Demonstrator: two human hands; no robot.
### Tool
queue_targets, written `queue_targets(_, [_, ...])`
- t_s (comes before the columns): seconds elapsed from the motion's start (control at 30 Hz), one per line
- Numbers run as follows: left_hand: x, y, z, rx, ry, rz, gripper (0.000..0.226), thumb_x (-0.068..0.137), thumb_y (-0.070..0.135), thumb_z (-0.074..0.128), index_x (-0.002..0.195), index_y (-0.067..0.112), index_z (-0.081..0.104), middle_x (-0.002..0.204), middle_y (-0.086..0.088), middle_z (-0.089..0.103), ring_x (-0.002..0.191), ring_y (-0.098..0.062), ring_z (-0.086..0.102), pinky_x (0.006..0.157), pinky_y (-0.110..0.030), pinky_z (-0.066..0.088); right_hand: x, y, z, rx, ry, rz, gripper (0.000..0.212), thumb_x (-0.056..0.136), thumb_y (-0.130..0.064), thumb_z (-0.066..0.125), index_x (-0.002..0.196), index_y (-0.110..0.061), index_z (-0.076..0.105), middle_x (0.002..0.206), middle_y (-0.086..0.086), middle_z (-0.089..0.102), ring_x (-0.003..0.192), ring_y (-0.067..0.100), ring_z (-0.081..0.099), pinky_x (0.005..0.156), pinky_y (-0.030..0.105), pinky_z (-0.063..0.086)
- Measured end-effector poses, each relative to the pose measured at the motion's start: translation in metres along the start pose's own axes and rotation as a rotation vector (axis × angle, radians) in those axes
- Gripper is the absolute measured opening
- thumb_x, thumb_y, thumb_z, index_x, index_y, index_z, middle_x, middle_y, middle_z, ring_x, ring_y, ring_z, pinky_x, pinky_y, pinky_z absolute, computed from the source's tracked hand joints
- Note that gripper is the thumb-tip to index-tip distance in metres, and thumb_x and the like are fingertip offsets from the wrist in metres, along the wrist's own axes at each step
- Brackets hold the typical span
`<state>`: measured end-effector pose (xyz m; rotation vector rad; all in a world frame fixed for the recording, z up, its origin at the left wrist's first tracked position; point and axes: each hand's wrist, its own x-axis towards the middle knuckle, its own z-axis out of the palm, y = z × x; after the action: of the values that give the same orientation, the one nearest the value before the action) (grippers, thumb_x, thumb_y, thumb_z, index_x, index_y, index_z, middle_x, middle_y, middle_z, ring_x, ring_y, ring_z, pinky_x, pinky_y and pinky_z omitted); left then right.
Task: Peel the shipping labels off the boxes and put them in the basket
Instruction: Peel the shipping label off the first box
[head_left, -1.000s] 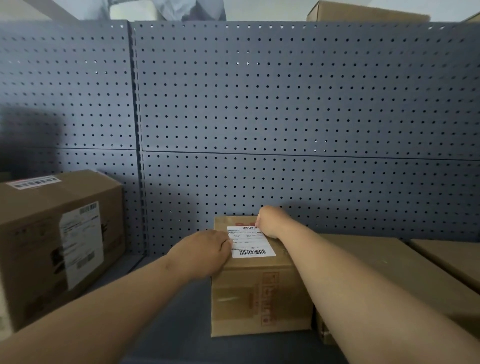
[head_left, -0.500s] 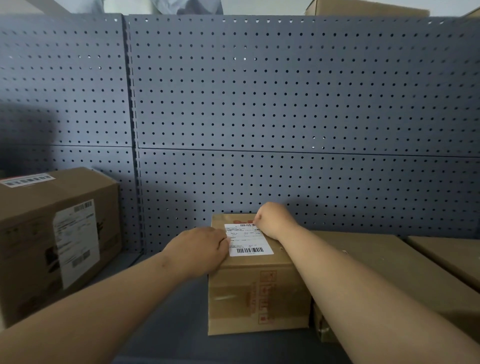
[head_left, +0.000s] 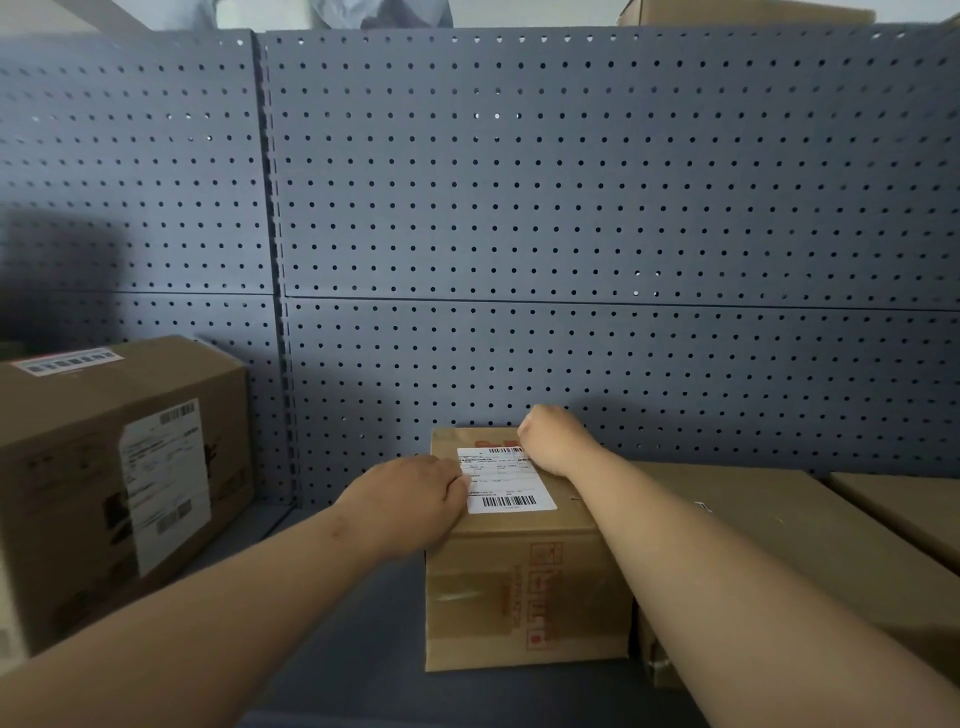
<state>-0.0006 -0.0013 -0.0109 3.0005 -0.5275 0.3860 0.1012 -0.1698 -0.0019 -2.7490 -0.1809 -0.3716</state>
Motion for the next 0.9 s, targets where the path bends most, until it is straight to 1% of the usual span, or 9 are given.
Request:
queue_targets(0.07, [0.000,0.000,0.000,0.000,0.005,0.000,0.039,0.100,0.037,0.021,0.104,0.018,0.054,0.108,-0.002,0.059,0.094,-0.015,0.053,0.087,-0.030,0.044,0.002,0.006,-0.002,0.060,0.038,0.019,0.042,0.085,0.005,0.036,0.050,-0.016,0.026,0.052,0.002,0.025,0.049,0.018,0.020,0.048,0.026,0.017])
queue_targets(0.13, [0.000,0.000,-0.001,-0.002,0.005,0.000,0.039,0.100,0.037,0.021,0.108,0.018,0.055,0.110,-0.002,0.059,0.097,-0.015,0.054,0.088,-0.030,0.044,0.001,0.006,0.000,0.081,0.007,0.026,0.039,0.089,-0.003,0.044,0.051,-0.010,0.051,0.055,0.011,0.050,0.052,0.026,0.045,0.053,0.030,0.039])
queue_targets(0.2, [-0.001,0.000,-0.001,0.002,0.005,0.003,0.041,0.100,0.037,0.021,0.114,0.019,0.055,0.112,-0.002,0.059,0.100,-0.015,0.054,0.089,-0.030,0.044,0.002,0.004,0.002,0.039,-0.030,0.019,0.029,0.094,-0.016,0.051,0.083,-0.003,0.074,0.091,0.013,0.073,0.083,0.029,0.068,0.076,0.036,0.055])
queue_targets(0.3, [-0.001,0.001,-0.001,0.014,0.012,0.009,0.041,0.100,0.038,0.021,0.115,0.019,0.054,0.113,-0.001,0.059,0.100,-0.015,0.054,0.090,-0.032,0.045,0.005,0.001,0.006,-0.024,-0.048,0.000,0.030,0.095,-0.022,0.053,0.086,-0.001,0.072,0.102,0.009,0.074,0.090,0.028,0.068,0.076,0.032,0.053])
queue_targets(0.43, [-0.001,0.000,-0.002,0.029,0.020,0.016,0.040,0.100,0.037,0.021,0.107,0.018,0.055,0.108,-0.002,0.059,0.096,-0.016,0.054,0.088,-0.032,0.045,0.006,-0.002,0.006,-0.127,-0.038,-0.028,0.029,0.095,-0.019,0.053,0.073,-0.004,0.064,0.076,0.008,0.060,0.072,0.025,0.058,0.055,0.027,0.043])
queue_targets(0.5, [-0.001,0.001,-0.003,0.042,0.018,0.020,0.040,0.100,0.037,0.021,0.107,0.017,0.055,0.106,-0.002,0.058,0.095,-0.016,0.054,0.088,-0.032,0.045,0.005,-0.006,0.005,-0.168,-0.034,-0.037,0.028,0.095,-0.015,0.053,0.069,-0.007,0.059,0.082,0.007,0.054,0.066,0.021,0.050,0.049,0.025,0.034])
queue_targets(0.67, [0.000,0.001,-0.003,0.051,0.024,0.032,0.041,0.100,0.038,0.021,0.109,0.017,0.055,0.107,-0.002,0.059,0.094,-0.015,0.054,0.088,-0.032,0.046,-0.001,-0.009,0.003,-0.158,-0.061,-0.038,0.019,0.095,-0.002,0.045,0.098,-0.001,0.064,0.118,0.016,0.054,0.100,0.026,0.057,0.076,0.030,0.046])
queue_targets(0.8, [0.000,-0.001,-0.002,0.036,0.029,0.031,0.040,0.100,0.038,0.021,0.109,0.019,0.055,0.106,-0.002,0.058,0.091,-0.014,0.052,0.088,-0.032,0.046,-0.005,-0.004,-0.004,-0.030,-0.080,0.000,0.038,0.095,0.003,0.032,0.059,-0.010,0.036,0.075,0.005,0.043,0.080,0.022,0.043,0.061,0.028,0.032])
queue_targets(0.9, [0.001,-0.001,-0.001,0.032,0.032,0.025,0.041,0.100,0.039,0.021,0.110,0.018,0.054,0.106,-0.002,0.058,0.086,-0.013,0.047,0.085,-0.031,0.044,-0.007,0.005,-0.011,0.094,0.059,0.017,0.040,0.099,-0.007,0.034,0.059,-0.009,0.035,0.061,0.008,0.035,0.058,0.017,0.030,0.052,0.029,0.020])
